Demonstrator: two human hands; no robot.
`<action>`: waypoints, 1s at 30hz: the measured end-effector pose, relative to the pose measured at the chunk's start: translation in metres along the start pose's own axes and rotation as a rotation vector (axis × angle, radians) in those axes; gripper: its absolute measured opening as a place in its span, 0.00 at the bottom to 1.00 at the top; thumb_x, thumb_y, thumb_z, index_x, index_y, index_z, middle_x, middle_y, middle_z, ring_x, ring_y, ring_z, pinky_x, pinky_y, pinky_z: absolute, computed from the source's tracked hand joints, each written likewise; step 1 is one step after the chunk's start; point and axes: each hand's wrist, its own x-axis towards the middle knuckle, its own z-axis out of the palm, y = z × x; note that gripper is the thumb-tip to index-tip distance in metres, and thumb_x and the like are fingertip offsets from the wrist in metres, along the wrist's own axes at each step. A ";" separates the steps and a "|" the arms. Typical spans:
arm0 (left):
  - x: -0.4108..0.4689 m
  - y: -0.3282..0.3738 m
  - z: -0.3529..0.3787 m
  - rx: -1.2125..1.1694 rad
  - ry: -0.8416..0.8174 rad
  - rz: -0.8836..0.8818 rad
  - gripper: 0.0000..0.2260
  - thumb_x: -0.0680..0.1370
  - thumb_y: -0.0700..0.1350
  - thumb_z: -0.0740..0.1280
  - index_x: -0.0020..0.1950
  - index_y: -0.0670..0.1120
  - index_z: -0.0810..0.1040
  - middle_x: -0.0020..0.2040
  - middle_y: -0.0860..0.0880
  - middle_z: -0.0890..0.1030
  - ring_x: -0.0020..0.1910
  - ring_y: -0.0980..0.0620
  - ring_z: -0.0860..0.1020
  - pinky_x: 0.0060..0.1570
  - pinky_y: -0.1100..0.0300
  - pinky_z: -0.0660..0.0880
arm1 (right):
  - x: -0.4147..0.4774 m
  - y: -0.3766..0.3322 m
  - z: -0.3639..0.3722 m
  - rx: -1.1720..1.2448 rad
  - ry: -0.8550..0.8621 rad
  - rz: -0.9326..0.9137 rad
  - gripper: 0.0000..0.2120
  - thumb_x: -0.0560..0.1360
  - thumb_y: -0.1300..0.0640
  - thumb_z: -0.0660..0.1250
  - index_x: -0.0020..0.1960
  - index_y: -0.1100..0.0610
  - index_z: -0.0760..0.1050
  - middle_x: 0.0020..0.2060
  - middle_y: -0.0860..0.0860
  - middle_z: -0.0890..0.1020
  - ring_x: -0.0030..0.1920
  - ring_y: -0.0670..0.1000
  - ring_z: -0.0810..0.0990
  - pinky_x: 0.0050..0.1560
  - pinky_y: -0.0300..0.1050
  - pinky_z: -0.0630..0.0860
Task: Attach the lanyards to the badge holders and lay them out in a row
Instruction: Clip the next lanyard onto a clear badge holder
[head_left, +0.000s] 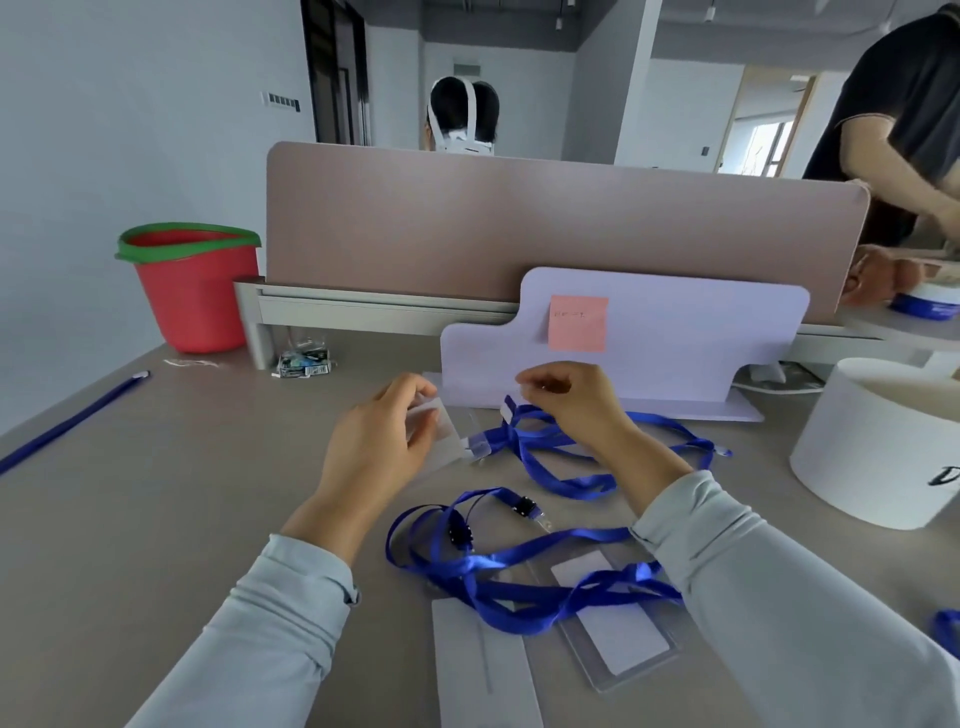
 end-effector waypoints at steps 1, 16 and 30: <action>0.000 0.002 0.000 -0.006 -0.003 0.014 0.07 0.76 0.44 0.66 0.53 0.46 0.75 0.46 0.50 0.80 0.37 0.52 0.76 0.32 0.64 0.70 | -0.001 -0.001 -0.003 0.007 -0.001 -0.014 0.08 0.75 0.62 0.66 0.51 0.54 0.81 0.42 0.45 0.82 0.40 0.41 0.78 0.42 0.27 0.74; -0.003 0.029 0.006 -0.049 -0.022 0.170 0.08 0.76 0.42 0.66 0.55 0.47 0.77 0.49 0.52 0.82 0.42 0.55 0.78 0.45 0.58 0.68 | -0.030 -0.001 -0.032 -0.094 -0.069 -0.021 0.04 0.77 0.60 0.63 0.49 0.53 0.70 0.37 0.49 0.81 0.30 0.43 0.79 0.29 0.30 0.73; -0.009 0.026 0.018 0.022 -0.136 0.258 0.10 0.70 0.48 0.73 0.46 0.49 0.74 0.45 0.57 0.80 0.39 0.55 0.76 0.49 0.61 0.64 | -0.059 0.036 -0.013 -0.091 0.061 -0.127 0.07 0.72 0.59 0.70 0.50 0.53 0.83 0.41 0.41 0.82 0.42 0.39 0.80 0.45 0.26 0.74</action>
